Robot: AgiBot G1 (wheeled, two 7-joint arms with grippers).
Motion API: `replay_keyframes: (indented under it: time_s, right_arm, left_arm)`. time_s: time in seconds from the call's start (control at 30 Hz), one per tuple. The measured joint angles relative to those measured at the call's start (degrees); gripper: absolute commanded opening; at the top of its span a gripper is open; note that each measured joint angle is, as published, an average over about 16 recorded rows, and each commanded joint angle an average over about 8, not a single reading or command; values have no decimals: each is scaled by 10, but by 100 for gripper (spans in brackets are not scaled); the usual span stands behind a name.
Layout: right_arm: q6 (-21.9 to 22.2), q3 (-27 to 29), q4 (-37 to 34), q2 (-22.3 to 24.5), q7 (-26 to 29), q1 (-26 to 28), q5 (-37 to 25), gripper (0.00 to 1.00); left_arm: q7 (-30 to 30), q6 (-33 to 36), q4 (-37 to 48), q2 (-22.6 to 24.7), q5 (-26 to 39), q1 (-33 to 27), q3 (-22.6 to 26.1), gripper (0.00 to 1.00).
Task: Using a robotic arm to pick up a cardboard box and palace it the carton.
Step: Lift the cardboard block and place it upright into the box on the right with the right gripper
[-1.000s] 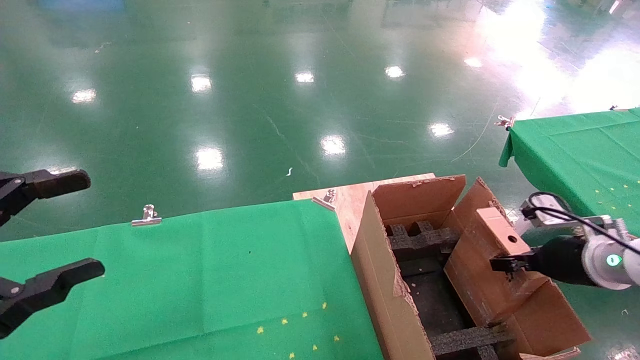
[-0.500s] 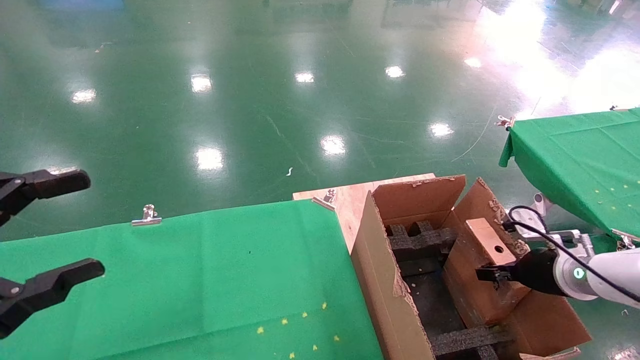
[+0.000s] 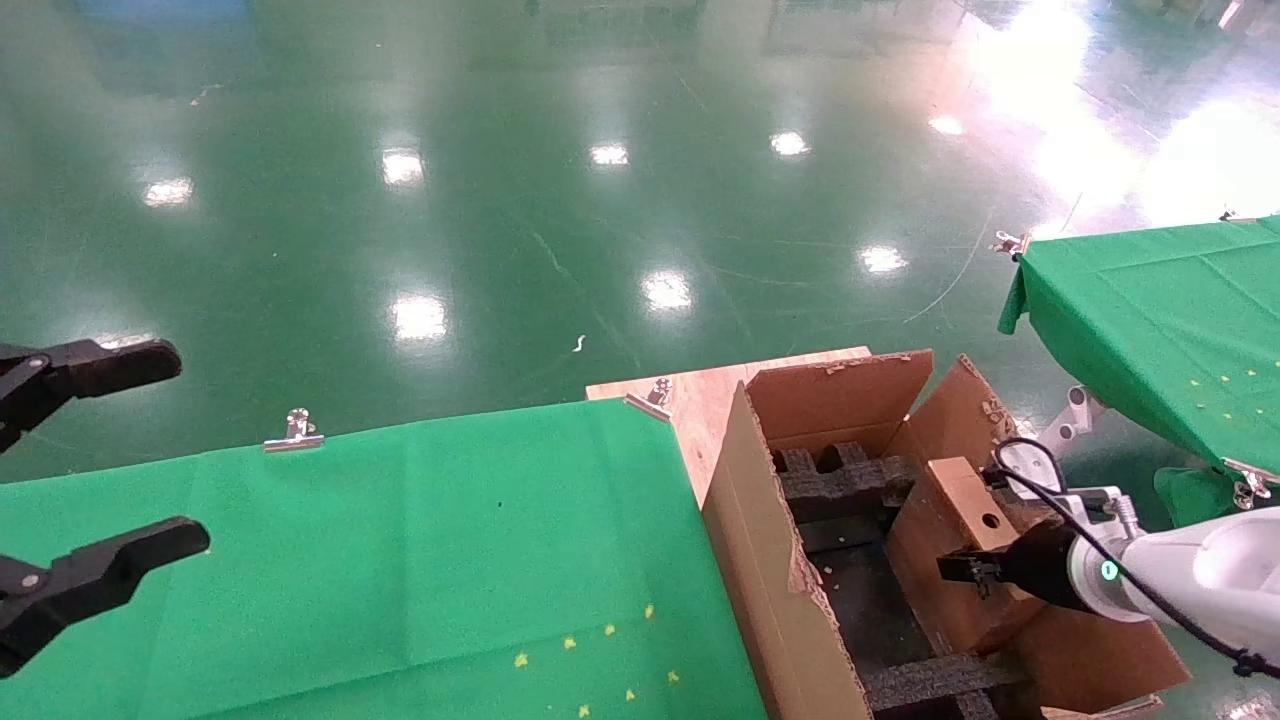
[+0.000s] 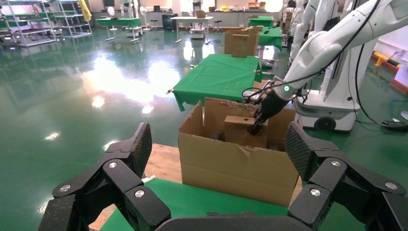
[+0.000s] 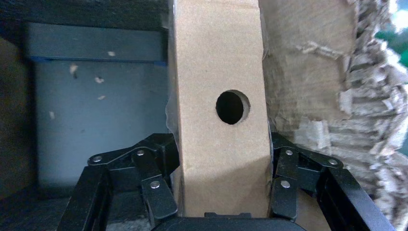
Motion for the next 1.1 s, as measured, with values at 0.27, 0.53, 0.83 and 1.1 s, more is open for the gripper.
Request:
replay_keyframes:
  time_s: [0.27,0.53,0.83,1.1]
  right_arm:
    - [-22,10,2,-30,109,-38,-106,0]
    - [-35,17,9,-51,182,-71,-174,0]
    - [-33,14,6,-62,203,-93,-188,0]
    - [-27,10,-1,-67,202,-103,-187,56]
  left_arm:
    - [0,0,0,0,0,0,0,100]
    - [0,0,0,0,0,0,0,100]
    - [0,0,0,0,0,0,0,100]
    - [0,0,0,0,0,0,0,100]
